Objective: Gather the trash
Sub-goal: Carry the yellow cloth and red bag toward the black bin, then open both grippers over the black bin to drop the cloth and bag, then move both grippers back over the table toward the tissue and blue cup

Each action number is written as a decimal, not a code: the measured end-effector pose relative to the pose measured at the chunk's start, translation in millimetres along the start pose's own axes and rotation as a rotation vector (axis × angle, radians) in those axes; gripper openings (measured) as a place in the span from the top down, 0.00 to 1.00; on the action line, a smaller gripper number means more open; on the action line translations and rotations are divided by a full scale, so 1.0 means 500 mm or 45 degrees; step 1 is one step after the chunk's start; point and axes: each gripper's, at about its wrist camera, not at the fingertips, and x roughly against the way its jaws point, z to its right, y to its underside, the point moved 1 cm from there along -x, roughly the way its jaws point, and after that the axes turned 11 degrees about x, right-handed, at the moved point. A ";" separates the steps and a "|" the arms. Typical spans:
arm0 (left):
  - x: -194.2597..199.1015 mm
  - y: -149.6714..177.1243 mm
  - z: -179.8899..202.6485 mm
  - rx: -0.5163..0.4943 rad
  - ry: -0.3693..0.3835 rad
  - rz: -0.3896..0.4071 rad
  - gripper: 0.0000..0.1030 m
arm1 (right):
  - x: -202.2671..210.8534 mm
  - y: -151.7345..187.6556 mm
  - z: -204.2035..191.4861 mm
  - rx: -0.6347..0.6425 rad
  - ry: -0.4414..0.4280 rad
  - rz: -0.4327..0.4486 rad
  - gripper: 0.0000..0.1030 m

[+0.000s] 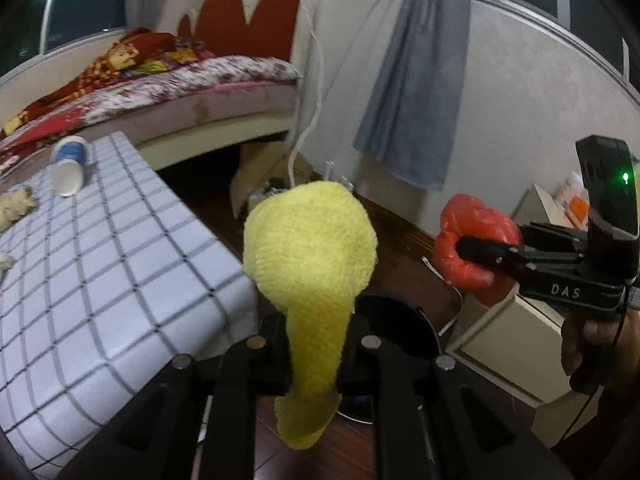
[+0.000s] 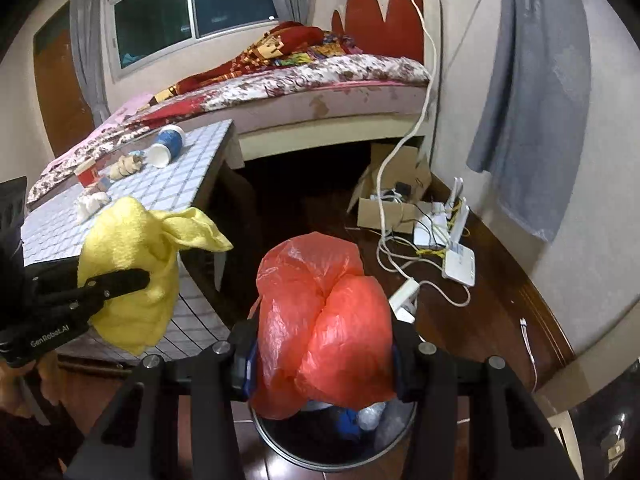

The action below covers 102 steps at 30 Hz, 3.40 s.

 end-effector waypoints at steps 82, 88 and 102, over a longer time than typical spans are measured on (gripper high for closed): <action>0.103 -0.033 -0.173 0.166 -0.395 0.201 0.01 | -0.090 -0.124 -0.199 0.253 -0.020 -0.070 0.01; 0.143 -0.029 -0.253 0.228 -0.472 0.233 0.01 | -0.109 -0.161 -0.271 0.317 -0.076 -0.049 0.01; 0.238 -0.022 -0.456 0.386 -0.617 0.273 0.01 | -0.178 -0.250 -0.431 0.390 -0.188 -0.029 0.01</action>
